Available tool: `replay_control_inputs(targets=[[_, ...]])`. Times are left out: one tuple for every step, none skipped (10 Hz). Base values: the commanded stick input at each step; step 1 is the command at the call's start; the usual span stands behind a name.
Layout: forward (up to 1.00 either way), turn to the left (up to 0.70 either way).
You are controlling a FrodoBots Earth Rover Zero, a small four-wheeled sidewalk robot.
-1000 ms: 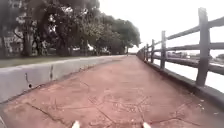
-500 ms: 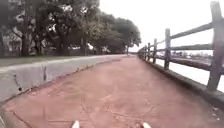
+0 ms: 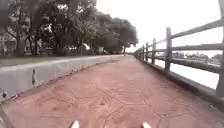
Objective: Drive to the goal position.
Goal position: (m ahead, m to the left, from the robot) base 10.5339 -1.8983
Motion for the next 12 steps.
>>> replay_control_inputs(targets=[[0.5,-0.02],[0.5,-0.06],[0.5,-0.5],[0.5,-0.35],[0.5,-0.1],[0.5,0.0],[0.5,0.0],[0.5,-0.07],[0.5,-0.3],[0.5,-0.5],[0.5,-0.5],[0.5,-0.5]])
